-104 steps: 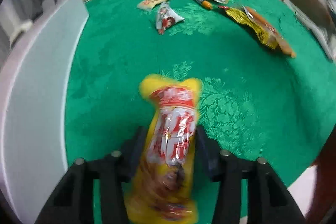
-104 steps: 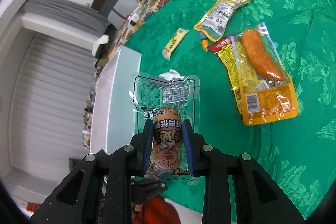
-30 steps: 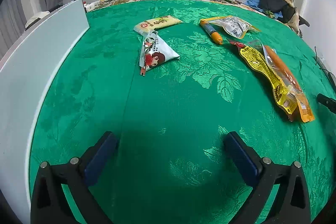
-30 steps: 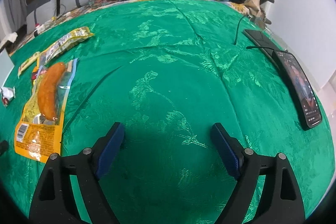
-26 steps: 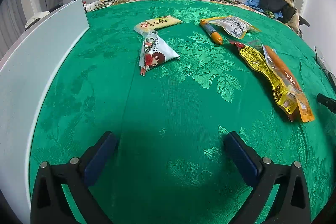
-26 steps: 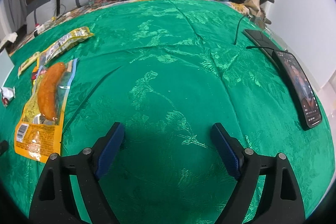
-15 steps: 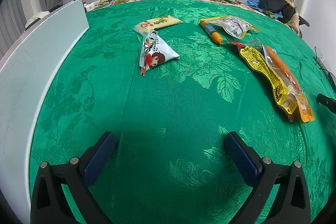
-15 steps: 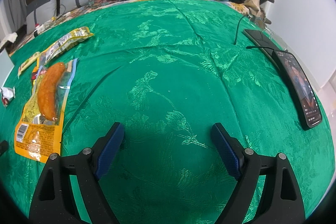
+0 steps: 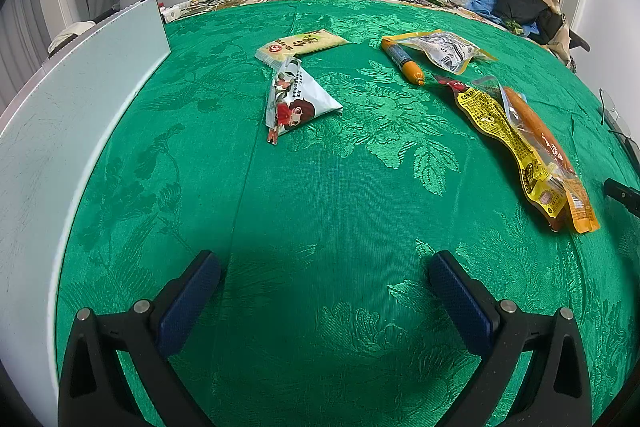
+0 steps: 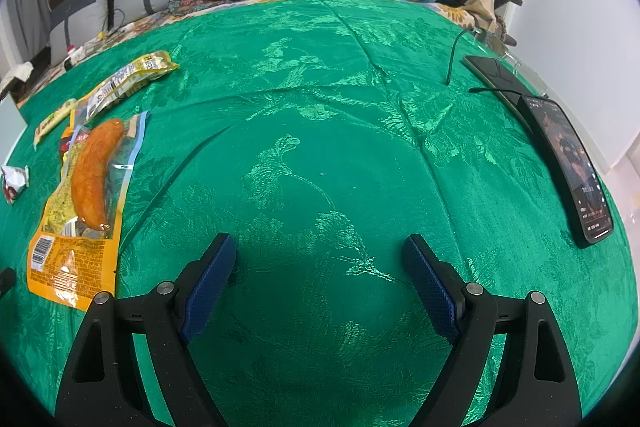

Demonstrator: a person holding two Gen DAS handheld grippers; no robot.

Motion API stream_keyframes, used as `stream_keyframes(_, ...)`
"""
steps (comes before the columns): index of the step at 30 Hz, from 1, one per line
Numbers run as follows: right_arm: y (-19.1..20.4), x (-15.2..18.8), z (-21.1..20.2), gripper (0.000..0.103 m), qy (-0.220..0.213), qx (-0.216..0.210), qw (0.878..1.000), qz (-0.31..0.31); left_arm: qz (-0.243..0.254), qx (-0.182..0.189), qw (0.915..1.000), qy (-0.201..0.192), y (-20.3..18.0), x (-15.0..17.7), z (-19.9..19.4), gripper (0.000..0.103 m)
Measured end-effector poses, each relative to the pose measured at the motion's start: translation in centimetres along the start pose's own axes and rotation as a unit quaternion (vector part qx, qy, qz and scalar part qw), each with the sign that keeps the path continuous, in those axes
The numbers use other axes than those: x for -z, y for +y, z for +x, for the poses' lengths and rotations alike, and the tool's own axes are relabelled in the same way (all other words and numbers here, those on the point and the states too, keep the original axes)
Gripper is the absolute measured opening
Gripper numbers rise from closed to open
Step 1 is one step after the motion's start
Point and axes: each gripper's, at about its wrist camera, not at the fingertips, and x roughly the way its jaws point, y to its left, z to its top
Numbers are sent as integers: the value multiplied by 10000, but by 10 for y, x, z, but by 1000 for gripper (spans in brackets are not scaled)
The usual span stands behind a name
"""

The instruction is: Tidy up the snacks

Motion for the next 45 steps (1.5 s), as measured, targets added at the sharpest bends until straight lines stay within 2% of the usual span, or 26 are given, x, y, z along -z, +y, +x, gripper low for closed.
stream_keyframes(34,1,0,0,88,6,0,10000,4,21,22,10000,28,0,-2,1,103)
stream_keyframes(37,1,0,0,88,6,-1,10000,5,222,156,9994,237,2,-12,7,103)
stream_keyframes(39,0,0,0,88,5,-3,10000,8,219,64,9993,296,10,-26,13,103)
stream_keyframes(45,0,0,1,89,6,-15,10000,17,-231,65,9990,368,30,-84,40,103)
